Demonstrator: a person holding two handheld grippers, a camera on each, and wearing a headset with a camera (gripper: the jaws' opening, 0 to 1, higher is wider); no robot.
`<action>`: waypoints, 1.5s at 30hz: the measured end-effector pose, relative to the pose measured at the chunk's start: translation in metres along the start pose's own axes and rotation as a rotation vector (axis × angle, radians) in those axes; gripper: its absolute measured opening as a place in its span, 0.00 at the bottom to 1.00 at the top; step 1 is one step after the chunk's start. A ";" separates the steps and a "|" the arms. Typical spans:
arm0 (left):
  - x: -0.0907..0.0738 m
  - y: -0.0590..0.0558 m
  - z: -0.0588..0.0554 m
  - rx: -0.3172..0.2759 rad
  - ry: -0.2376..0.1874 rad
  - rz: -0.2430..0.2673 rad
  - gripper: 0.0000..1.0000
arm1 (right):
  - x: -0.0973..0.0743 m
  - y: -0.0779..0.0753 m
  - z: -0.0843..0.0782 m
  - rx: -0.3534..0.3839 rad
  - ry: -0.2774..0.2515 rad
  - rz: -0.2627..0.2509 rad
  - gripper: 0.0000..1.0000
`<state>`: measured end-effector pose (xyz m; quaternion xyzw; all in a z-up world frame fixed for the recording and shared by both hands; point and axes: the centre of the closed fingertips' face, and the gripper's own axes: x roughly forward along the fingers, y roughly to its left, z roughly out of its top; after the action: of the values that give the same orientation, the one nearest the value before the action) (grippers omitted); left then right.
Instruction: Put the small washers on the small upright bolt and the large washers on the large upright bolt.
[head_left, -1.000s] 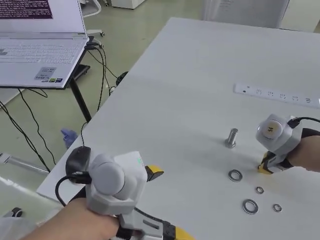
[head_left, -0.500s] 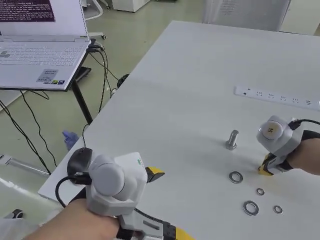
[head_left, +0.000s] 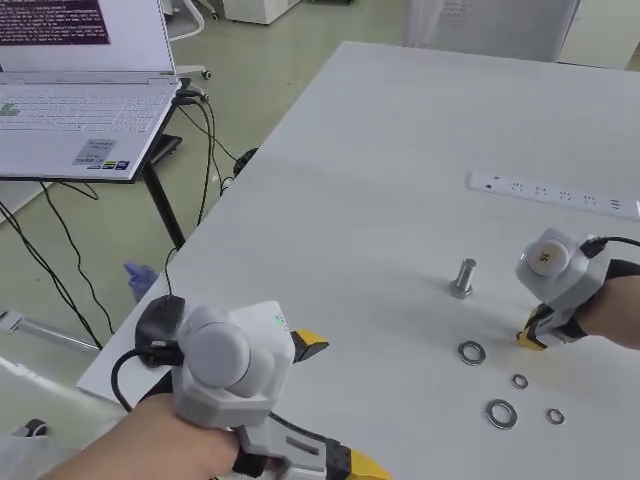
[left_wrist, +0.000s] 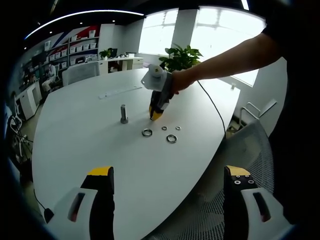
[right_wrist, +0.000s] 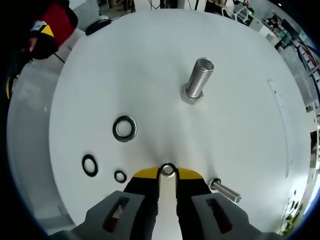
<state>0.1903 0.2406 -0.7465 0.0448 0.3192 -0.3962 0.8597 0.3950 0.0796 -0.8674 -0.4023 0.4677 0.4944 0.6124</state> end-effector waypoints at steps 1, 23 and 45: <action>0.000 0.000 0.000 -0.001 -0.001 -0.001 0.91 | -0.002 0.000 0.000 0.003 -0.002 0.001 0.12; 0.012 0.003 0.011 0.014 -0.020 -0.010 0.94 | -0.045 -0.004 -0.014 0.033 -0.026 -0.007 0.12; 0.013 0.005 0.012 0.012 -0.016 -0.011 0.95 | -0.063 -0.036 -0.028 0.099 -0.035 -0.051 0.12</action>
<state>0.2062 0.2312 -0.7459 0.0450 0.3103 -0.4032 0.8597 0.4212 0.0317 -0.8117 -0.3746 0.4705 0.4615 0.6521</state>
